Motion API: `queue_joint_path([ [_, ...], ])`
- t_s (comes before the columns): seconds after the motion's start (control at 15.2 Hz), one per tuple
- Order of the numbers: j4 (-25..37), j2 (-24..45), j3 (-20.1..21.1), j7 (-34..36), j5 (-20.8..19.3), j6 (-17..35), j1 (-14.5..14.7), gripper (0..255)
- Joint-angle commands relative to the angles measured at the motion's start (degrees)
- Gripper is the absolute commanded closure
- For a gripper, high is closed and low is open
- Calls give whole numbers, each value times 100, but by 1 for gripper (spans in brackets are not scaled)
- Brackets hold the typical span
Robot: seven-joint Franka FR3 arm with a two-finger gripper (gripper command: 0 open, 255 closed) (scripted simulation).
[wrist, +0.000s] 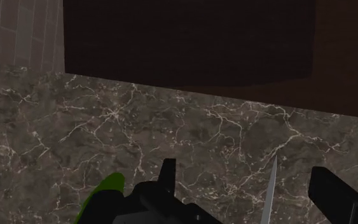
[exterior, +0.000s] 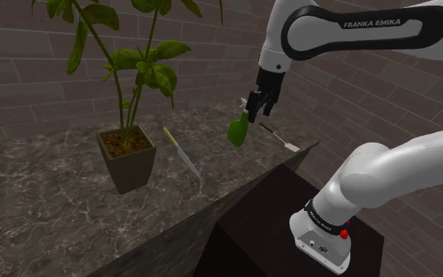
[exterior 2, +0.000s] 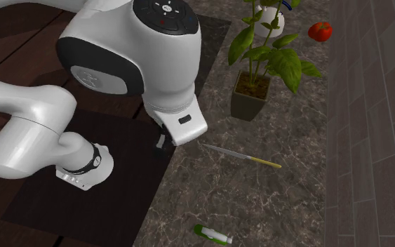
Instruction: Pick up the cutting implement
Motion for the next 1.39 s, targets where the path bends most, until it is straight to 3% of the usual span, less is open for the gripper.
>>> queue_joint_path([
  [0.0, -41, 286, 118, 150, 54, 409, 24, 0],
  [0.66, 266, 2291, 600, 902, -78, 2413, 20, 0],
  [1.32, 1434, 4573, 688, 1951, -926, 3753, 160, 0],
])
